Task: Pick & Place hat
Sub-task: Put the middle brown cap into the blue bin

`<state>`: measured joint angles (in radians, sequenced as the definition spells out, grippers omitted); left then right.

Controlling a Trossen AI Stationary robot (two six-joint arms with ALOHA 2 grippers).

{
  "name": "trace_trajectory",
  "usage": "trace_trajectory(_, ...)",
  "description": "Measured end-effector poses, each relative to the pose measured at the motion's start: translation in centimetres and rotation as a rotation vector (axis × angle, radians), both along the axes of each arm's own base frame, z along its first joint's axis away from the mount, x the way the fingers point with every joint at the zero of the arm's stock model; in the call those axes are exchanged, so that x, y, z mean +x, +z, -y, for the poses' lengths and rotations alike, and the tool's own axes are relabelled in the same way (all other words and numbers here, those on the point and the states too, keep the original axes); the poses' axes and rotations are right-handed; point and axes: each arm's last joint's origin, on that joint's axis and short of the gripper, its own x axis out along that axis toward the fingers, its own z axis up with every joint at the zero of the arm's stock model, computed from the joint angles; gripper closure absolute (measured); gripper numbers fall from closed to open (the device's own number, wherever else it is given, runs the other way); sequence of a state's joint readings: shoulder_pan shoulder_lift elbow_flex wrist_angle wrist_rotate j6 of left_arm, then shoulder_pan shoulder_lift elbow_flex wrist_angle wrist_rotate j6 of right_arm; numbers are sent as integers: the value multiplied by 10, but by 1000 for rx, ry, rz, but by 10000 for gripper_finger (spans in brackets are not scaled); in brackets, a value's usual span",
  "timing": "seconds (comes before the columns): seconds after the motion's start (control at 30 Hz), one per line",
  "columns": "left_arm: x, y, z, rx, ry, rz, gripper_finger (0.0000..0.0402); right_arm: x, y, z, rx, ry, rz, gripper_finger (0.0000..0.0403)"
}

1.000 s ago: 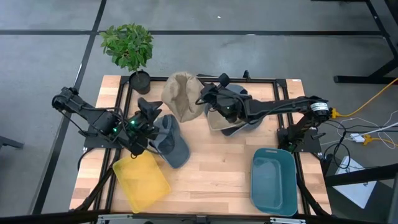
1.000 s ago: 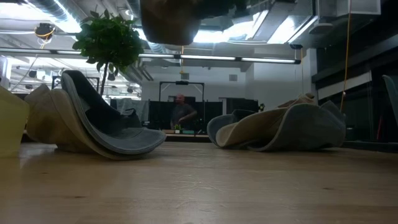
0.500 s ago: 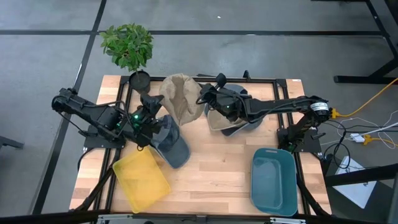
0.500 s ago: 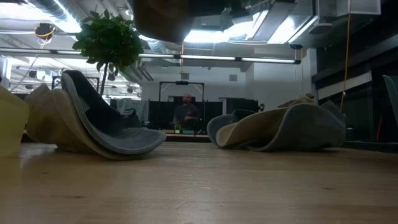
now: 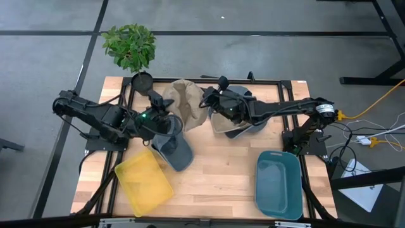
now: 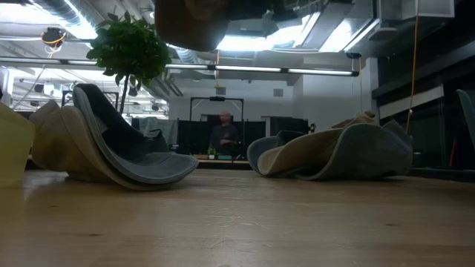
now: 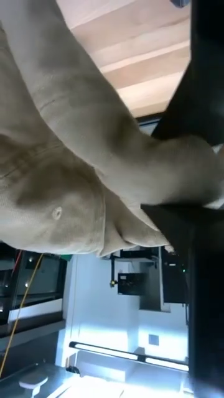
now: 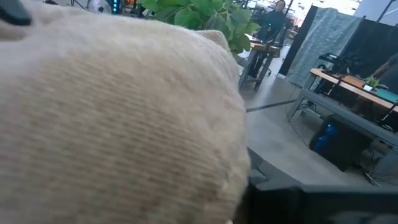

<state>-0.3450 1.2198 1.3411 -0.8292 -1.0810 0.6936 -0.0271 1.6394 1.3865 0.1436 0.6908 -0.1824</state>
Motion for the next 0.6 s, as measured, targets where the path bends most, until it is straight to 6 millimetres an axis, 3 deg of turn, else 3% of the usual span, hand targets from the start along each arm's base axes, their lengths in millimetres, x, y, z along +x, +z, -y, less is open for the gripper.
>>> trace_trajectory(0.13,0,0,0,-18,7,19,388,0,0,1,-9,-3,-10,366)
trace_trajectory(0.37,-3,2,-1,-80,33,89,398,-1,-3,4,-21,-10,-56,337)
trace_trajectory(0.6,-27,20,-10,-166,106,286,398,0,-8,2,-2,94,-107,282)
